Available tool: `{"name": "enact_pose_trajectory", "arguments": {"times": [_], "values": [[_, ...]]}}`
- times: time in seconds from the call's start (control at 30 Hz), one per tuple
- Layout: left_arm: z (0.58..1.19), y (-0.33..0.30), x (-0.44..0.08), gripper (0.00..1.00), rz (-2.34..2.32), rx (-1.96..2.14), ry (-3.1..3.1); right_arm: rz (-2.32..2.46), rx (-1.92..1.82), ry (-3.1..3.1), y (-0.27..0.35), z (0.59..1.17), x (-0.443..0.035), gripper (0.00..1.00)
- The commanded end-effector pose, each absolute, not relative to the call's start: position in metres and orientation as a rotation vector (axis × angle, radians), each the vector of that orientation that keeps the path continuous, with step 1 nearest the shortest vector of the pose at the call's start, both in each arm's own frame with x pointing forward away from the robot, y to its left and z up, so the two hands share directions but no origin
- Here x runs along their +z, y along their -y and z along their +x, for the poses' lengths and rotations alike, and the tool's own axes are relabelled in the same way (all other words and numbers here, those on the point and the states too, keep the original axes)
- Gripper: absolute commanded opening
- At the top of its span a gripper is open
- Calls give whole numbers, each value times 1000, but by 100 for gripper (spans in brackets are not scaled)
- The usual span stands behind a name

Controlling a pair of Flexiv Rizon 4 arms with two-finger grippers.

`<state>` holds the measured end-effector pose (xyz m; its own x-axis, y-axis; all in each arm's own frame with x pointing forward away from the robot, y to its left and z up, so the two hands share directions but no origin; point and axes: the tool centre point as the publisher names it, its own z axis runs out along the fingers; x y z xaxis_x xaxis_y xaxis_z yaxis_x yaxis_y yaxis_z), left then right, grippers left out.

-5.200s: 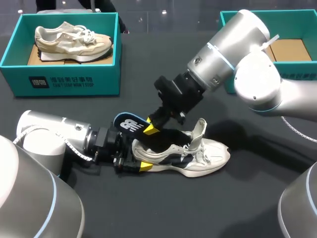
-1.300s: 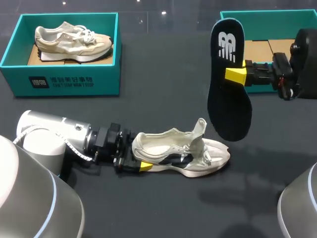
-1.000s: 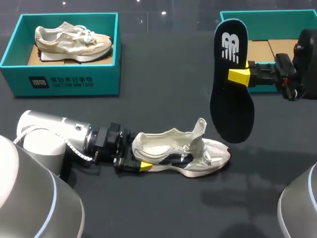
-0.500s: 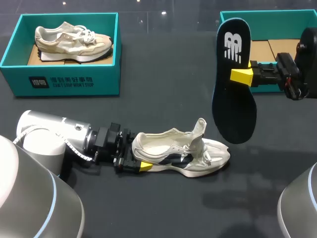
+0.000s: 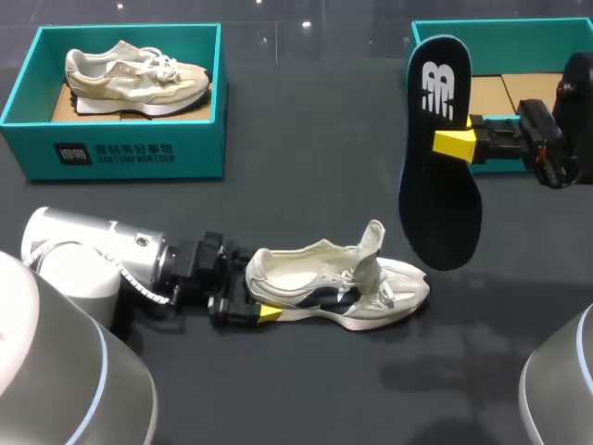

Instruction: Take the shoe out of the shoebox, open the shoe tongue, remove and reinsert the insole, then place the shoe into the shoebox

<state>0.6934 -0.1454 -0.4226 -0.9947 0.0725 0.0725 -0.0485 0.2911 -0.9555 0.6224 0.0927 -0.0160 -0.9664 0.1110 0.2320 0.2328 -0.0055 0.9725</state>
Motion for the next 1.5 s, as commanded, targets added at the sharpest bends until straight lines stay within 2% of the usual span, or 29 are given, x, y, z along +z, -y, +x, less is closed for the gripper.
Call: {"name": "enact_pose_trajectory", "arguments": {"times": [0.03, 0.33, 0.53, 1.03, 1.2, 1.5], "values": [[689, 133, -418, 100, 0, 1763, 2477, -517, -2172, 2210, -89, 611, -18, 0], [693, 102, -416, 100, 2, 1594, 2629, -517, -2172, 2210, -89, 611, -18, 0], [690, 79, -407, 100, -118, 1343, 2784, -517, -2172, 2210, -89, 611, -18, 0], [688, 77, -406, 100, -74, 1299, 2816, -517, -2172, 2210, -89, 611, -18, 0], [686, 65, -388, 100, 45, 1151, 2857, -517, -2172, 2210, -89, 611, -18, 0], [678, 80, -338, 100, -134, 752, 3080, -517, -2172, 2210, -89, 611, -18, 0]]}}
